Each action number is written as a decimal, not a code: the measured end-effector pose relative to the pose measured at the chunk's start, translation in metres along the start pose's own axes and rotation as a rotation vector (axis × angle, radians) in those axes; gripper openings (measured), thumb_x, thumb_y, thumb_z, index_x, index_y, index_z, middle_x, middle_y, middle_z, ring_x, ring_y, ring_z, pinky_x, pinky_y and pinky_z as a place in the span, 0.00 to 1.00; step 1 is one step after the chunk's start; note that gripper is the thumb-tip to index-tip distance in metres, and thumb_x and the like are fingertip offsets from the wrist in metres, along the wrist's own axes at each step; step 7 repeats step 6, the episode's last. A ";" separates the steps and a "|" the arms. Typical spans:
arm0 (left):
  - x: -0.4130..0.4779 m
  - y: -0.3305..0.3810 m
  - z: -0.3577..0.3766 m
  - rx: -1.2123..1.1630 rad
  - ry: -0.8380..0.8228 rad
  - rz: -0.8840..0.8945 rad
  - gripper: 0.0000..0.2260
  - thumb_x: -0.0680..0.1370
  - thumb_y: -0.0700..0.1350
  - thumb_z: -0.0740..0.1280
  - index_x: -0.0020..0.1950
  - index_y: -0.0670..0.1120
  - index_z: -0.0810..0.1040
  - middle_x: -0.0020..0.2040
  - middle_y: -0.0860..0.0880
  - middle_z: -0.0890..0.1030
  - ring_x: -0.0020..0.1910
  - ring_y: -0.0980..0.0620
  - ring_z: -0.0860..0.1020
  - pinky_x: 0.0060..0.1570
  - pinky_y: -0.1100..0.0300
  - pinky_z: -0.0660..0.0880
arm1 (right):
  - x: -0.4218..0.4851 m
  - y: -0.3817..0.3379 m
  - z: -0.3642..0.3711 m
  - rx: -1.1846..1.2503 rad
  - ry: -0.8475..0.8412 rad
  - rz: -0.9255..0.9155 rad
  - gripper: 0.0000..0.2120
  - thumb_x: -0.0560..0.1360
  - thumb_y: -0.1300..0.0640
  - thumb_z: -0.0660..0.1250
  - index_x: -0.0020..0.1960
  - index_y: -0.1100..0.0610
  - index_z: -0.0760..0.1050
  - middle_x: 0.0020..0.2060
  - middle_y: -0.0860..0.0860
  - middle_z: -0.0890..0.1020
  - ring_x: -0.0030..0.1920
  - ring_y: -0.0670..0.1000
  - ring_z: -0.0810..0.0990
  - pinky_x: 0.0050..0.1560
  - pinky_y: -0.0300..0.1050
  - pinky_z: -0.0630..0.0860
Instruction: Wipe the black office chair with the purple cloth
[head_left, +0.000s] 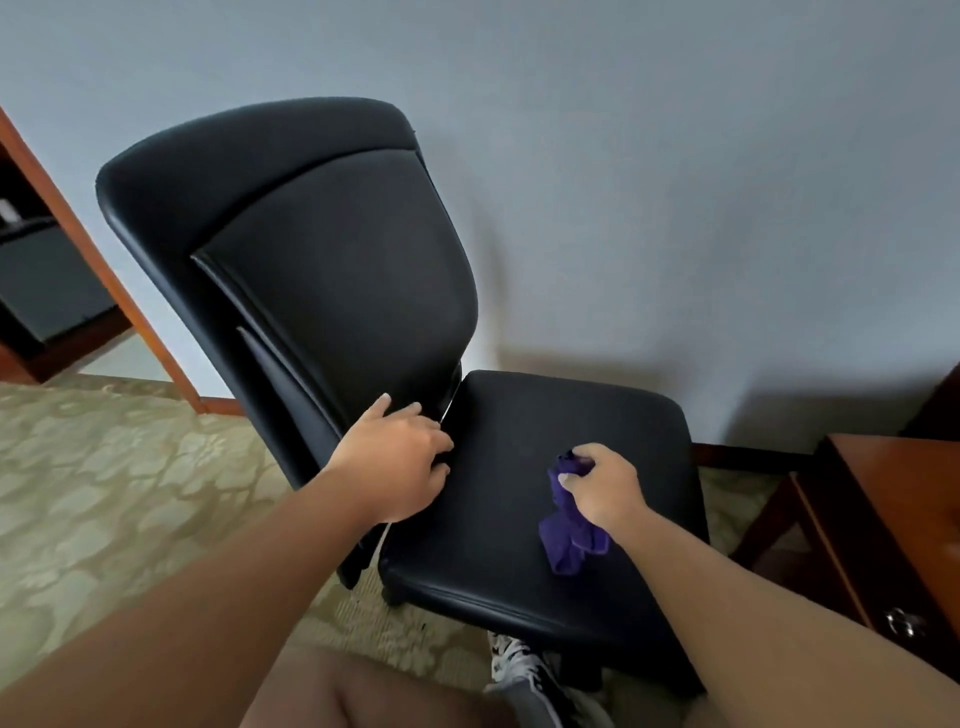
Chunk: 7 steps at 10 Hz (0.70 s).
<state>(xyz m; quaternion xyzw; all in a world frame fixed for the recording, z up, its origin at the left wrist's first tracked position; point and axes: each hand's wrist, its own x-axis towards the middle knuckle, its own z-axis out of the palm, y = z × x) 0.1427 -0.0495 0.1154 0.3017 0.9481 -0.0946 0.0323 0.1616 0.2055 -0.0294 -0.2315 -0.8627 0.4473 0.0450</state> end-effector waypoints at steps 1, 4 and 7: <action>-0.006 0.014 0.006 -0.006 -0.014 0.010 0.20 0.84 0.56 0.56 0.76 0.56 0.71 0.77 0.56 0.70 0.81 0.51 0.56 0.79 0.46 0.45 | -0.011 -0.005 -0.011 0.065 0.021 -0.009 0.20 0.75 0.59 0.73 0.66 0.54 0.76 0.58 0.50 0.80 0.54 0.49 0.77 0.54 0.42 0.72; -0.030 0.050 -0.001 -0.012 0.022 0.014 0.22 0.84 0.55 0.56 0.79 0.55 0.66 0.80 0.52 0.63 0.82 0.49 0.53 0.79 0.47 0.46 | -0.015 -0.051 -0.043 0.302 -0.052 -0.092 0.33 0.82 0.52 0.64 0.81 0.45 0.52 0.79 0.49 0.59 0.77 0.55 0.62 0.75 0.58 0.63; -0.035 0.059 -0.006 0.012 0.051 -0.009 0.27 0.84 0.56 0.56 0.83 0.54 0.57 0.83 0.50 0.57 0.82 0.46 0.50 0.80 0.45 0.46 | -0.041 -0.064 -0.054 -0.149 -0.037 -0.178 0.35 0.82 0.45 0.61 0.82 0.47 0.46 0.81 0.51 0.47 0.81 0.54 0.43 0.77 0.66 0.42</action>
